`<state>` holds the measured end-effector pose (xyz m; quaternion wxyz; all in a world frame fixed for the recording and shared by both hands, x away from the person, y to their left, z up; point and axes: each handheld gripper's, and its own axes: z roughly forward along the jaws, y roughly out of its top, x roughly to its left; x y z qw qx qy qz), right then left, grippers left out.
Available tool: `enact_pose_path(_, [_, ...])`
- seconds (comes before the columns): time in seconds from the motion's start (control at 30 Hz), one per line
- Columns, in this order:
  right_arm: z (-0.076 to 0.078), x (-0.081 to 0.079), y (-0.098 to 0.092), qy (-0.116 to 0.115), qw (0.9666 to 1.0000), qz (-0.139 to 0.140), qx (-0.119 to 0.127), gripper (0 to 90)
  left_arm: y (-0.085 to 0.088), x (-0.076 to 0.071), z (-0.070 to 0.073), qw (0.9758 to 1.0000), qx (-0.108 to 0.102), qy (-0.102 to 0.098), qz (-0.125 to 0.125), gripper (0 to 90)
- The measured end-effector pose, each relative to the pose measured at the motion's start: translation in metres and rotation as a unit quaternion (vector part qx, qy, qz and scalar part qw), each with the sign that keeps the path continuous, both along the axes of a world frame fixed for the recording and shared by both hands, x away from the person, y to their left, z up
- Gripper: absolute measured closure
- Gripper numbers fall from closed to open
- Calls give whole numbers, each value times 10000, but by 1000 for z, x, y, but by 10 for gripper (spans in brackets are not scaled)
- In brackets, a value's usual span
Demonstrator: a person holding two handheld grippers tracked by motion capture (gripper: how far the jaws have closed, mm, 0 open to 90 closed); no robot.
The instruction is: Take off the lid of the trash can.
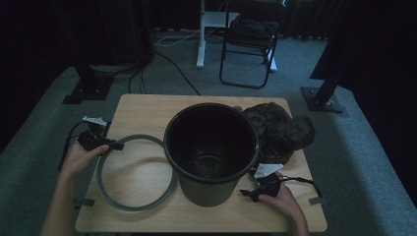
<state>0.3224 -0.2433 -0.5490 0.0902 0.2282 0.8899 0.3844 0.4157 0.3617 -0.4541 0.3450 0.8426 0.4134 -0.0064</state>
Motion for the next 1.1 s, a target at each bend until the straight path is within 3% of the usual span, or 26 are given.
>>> enact_pose_path(0.7, [0, 0, 0, -3, 10000, 0, -2, 141, -7, 3, -15, 9999, 45, 34, 105, 727])
enact_pose_path(0.77, [0, 0, 0, -1, 10000, 0, -2, 141, -9, 5, -17, 9998, 152, 29, 111, 726])
enact_pose_path(1.1, [0, 0, 0, -3, 10000, 0, -2, 141, -10, 6, -27, 9994, 283, 51, 215, 725])
